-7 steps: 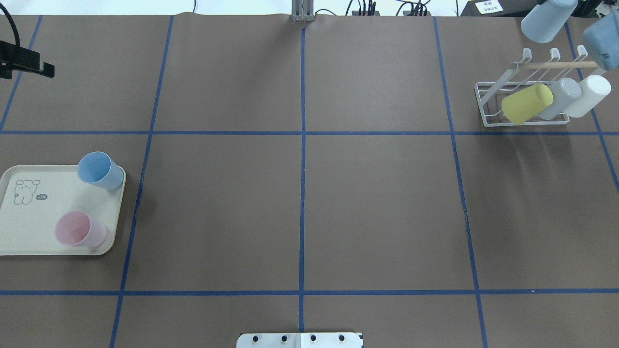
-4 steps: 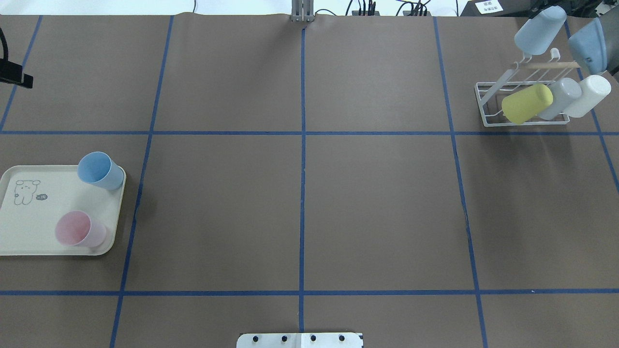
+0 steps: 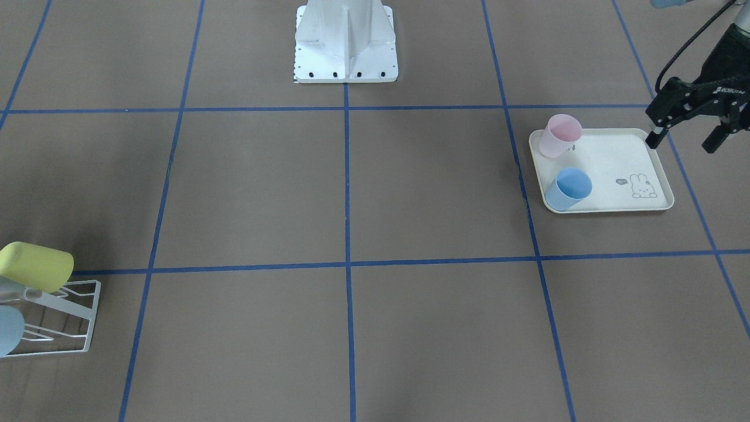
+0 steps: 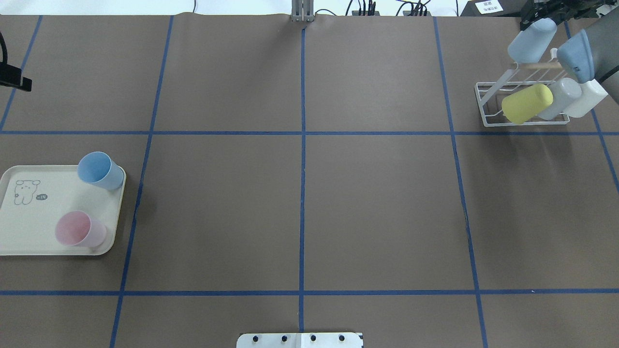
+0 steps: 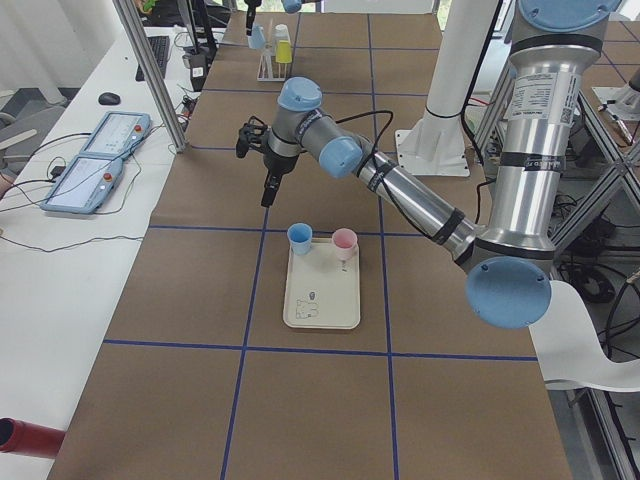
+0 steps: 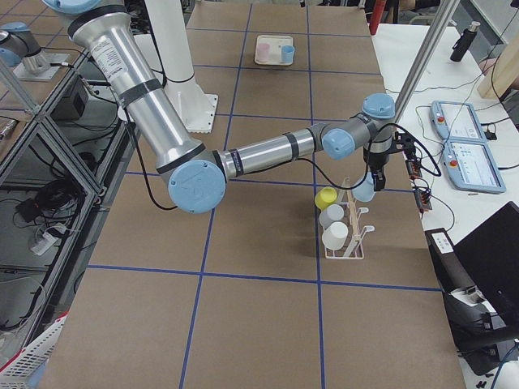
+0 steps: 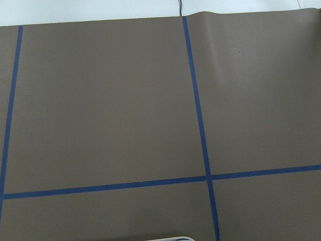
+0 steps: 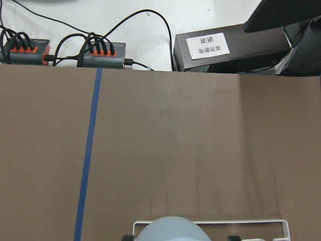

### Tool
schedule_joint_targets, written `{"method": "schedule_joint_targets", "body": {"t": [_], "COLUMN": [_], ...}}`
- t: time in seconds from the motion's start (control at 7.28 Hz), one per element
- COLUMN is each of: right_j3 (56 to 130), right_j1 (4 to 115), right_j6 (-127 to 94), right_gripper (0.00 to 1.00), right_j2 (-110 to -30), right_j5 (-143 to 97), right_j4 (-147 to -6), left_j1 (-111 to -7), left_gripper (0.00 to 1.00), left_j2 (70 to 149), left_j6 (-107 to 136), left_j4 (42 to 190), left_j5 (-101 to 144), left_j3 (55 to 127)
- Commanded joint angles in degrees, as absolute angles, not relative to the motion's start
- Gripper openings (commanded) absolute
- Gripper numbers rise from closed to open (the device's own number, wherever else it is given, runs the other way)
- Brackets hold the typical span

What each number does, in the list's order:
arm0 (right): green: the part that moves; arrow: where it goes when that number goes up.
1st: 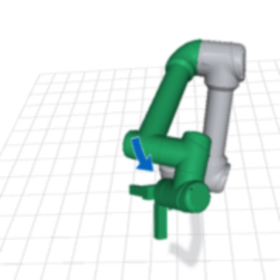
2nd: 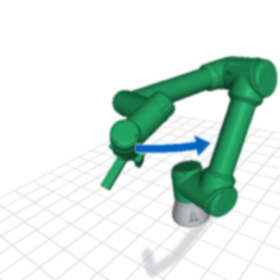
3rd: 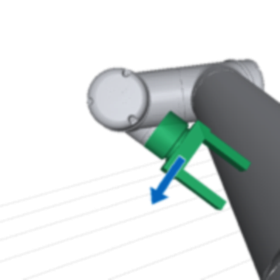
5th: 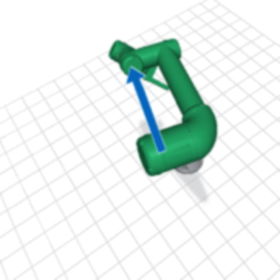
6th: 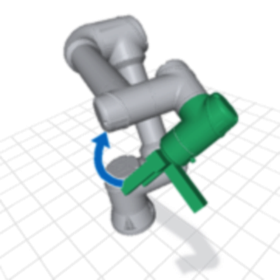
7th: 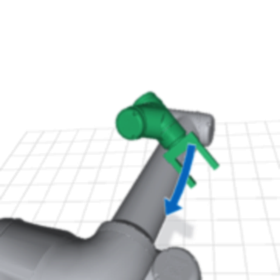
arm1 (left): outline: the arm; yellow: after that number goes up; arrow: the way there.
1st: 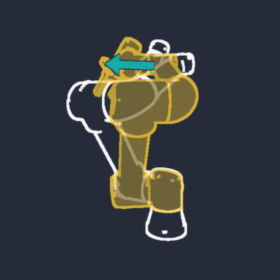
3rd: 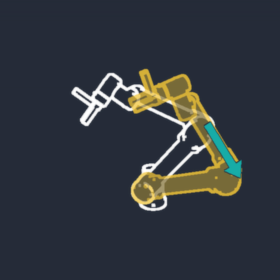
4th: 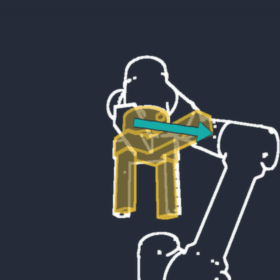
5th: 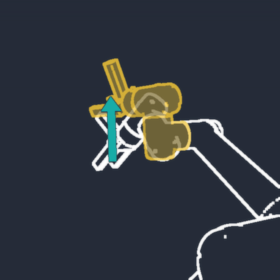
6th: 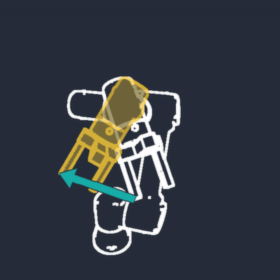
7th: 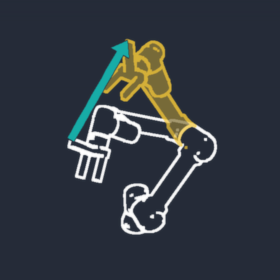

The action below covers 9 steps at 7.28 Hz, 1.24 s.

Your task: Transfer IKEA cup to right arm and place on rack

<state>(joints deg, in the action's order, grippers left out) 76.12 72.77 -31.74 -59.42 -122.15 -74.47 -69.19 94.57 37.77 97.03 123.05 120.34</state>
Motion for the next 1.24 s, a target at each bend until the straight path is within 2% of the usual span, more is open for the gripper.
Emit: {"method": "schedule_joint_targets", "body": {"t": [0.0,0.14,0.27,0.69,1.1], "right_j3": [75.5,75.41,75.24,75.67,76.9], "right_j1": [72.07,71.81,71.55,71.46,71.54], "right_j6": [-31.73,-31.73,-31.73,-31.9,-32.08], "right_gripper": [0.64,0.85,0.98,0.99,0.99], "right_j2": [-59.42,-59.5,-59.5,-59.15,-58.62], "right_j5": [-121.99,-121.99,-121.99,-122.25,-122.61], "right_j4": [-74.44,-74.44,-74.44,-74.44,-74.44], "left_j1": [-67.69,-63.67,-59.02,-51.97,-45.89], "left_gripper": [1.0,1.0,1.0,1.0,1.0], "left_j2": [89.93,88.35,88.16,82.54,82.35], "left_j6": [38.14,39.1,42.16,44.3,44.38], "left_j4": [97.47,97.38,97.3,97.65,97.82], "left_j5": [123.22,123.14,123.22,123.93,123.84], "left_j3": [120.76,120.59,120.15,120.41,117.09]}}
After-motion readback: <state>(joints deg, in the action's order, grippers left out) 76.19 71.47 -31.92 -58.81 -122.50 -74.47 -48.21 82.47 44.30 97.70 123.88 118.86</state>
